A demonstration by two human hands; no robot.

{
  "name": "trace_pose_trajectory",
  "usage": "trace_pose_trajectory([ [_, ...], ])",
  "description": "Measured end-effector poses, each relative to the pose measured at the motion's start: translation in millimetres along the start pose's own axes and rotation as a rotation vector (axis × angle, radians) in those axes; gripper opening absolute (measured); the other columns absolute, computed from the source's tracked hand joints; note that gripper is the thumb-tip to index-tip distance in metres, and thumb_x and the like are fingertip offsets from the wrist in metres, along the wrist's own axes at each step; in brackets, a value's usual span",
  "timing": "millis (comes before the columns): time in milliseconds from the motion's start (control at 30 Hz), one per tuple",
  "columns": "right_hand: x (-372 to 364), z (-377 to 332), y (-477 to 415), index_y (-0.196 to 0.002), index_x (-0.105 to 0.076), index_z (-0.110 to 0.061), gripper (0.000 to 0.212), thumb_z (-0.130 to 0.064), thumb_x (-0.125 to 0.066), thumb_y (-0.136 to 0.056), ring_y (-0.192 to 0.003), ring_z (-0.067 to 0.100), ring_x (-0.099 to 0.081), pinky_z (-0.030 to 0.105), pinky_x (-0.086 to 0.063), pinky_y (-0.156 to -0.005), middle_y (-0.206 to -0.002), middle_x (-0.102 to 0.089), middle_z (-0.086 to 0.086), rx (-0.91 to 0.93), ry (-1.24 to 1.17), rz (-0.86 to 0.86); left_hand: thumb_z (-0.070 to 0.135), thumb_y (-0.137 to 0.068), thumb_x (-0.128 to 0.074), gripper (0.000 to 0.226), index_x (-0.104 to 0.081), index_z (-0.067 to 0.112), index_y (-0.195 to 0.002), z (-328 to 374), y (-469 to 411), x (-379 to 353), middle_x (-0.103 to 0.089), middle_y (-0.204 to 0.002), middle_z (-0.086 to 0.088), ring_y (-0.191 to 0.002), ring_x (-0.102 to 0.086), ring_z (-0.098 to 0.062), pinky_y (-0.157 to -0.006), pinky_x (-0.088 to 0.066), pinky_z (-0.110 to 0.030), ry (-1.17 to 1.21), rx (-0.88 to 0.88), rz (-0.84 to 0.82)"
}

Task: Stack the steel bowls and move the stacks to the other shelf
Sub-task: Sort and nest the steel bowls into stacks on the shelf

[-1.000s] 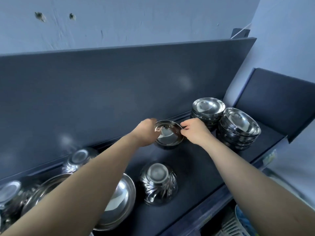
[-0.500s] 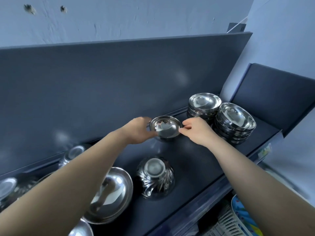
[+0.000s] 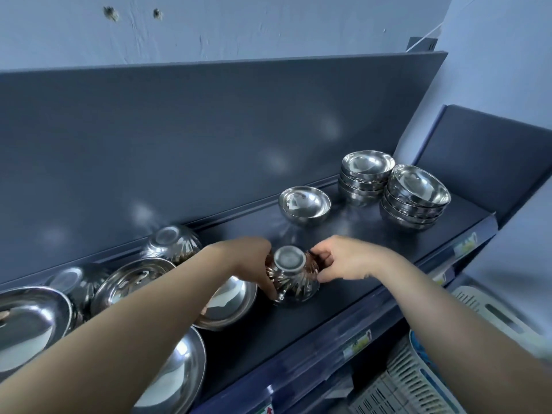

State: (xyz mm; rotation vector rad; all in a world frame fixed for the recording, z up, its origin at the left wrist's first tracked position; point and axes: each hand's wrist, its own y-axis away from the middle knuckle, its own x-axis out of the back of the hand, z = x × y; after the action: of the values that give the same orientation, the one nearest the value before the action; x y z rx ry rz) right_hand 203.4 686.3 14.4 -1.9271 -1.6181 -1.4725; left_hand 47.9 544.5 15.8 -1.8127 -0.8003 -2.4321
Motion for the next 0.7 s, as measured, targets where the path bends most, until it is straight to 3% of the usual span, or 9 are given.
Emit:
trace_pose_trajectory([
  [100, -14, 15, -5, -0.091, -0.067, -0.018, 0.032, -0.028, -0.069, -0.062, -0.095, 0.035, -0.069, 0.056, -0.054, -0.089, -0.095, -0.073, 0.008, 0.013, -0.131, 0.061, 0.057, -0.052, -0.083, 0.064, -0.062, 0.014, -0.095, 2, 0, -6, -0.066, -0.093, -0.001, -0.086, -0.062, -0.021, -0.079, -0.052, -0.037, 0.013, 0.004, 0.103],
  [167, -16, 11, 3, -0.097, -0.069, -0.019, 0.032, -0.025, -0.068, -0.066, -0.102, 0.038, -0.066, 0.048, -0.055, -0.089, -0.103, -0.074, 0.009, 0.022, -0.272, 0.137, 0.055, -0.052, -0.085, 0.065, -0.061, 0.016, -0.099, 3, -1, -7, -0.065, -0.096, 0.002, -0.089, -0.059, -0.018, -0.081, -0.051, -0.034, 0.039, -0.008, 0.180],
  [233, -14, 8, 10, -0.124, -0.064, -0.020, 0.039, -0.009, -0.064, -0.086, -0.104, 0.028, -0.066, 0.034, -0.055, -0.085, -0.116, -0.067, 0.002, -0.032, -0.439, 0.220, 0.048, -0.053, -0.087, 0.068, -0.058, 0.018, -0.107, 4, -1, -7, -0.063, -0.101, 0.004, -0.093, -0.058, -0.017, -0.082, -0.049, -0.031, 0.094, -0.030, 0.246],
  [300, -9, 10, 14, -0.137, -0.054, -0.014, 0.047, -0.002, -0.061, -0.092, -0.097, 0.009, -0.063, 0.032, -0.055, -0.089, -0.120, -0.061, 0.000, -0.031, -0.608, 0.274, 0.037, -0.055, -0.089, 0.071, -0.056, 0.020, -0.115, 4, -2, -6, -0.062, -0.105, 0.006, -0.096, -0.057, -0.015, -0.081, -0.046, -0.027, 0.176, -0.073, 0.307],
  [400, 11, 11, 20, -0.128, -0.060, -0.021, 0.043, -0.005, -0.068, -0.089, -0.096, 0.008, -0.063, 0.030, -0.054, -0.087, -0.114, -0.065, 0.004, 0.048, -0.747, 0.350, 0.027, -0.056, -0.089, 0.078, -0.052, 0.023, -0.124, 6, -2, 3, -0.061, -0.110, 0.007, -0.098, -0.058, -0.014, -0.087, -0.047, -0.028, 0.359, -0.161, 0.400],
  [533, 48, 7, 22, -0.124, -0.060, -0.019, 0.047, 0.000, -0.073, -0.083, -0.095, 0.014, -0.068, 0.025, -0.053, -0.084, -0.107, -0.070, 0.005, 0.160, -0.742, 0.414, 0.042, -0.053, -0.087, 0.095, -0.042, 0.019, -0.134, 8, -9, 25, -0.052, -0.126, -0.003, -0.111, -0.057, -0.019, -0.098, -0.048, -0.039, 0.528, -0.160, 0.489],
  [600, 64, 2, 19, -0.112, -0.067, -0.020, 0.039, 0.003, -0.073, -0.080, -0.090, 0.011, -0.068, 0.023, -0.054, -0.086, -0.100, -0.072, 0.003, 0.214, -0.660, 0.441, 0.040, -0.058, -0.086, 0.106, -0.030, 0.014, -0.144, 11, -15, 38, -0.048, -0.133, -0.006, -0.116, -0.056, -0.021, -0.101, -0.046, -0.040, 0.589, -0.143, 0.502],
  [700, 82, -4, 12, -0.093, -0.072, -0.025, 0.034, 0.006, -0.072, -0.080, -0.086, 0.006, -0.068, 0.020, -0.054, -0.086, -0.093, -0.074, 0.000, 0.254, -0.563, 0.432, 0.026, -0.074, -0.079, 0.088, -0.030, 0.009, -0.145, 19, -26, 53, -0.045, -0.134, -0.007, -0.124, -0.050, -0.023, -0.106, -0.042, -0.039, 0.532, -0.158, 0.555],
])
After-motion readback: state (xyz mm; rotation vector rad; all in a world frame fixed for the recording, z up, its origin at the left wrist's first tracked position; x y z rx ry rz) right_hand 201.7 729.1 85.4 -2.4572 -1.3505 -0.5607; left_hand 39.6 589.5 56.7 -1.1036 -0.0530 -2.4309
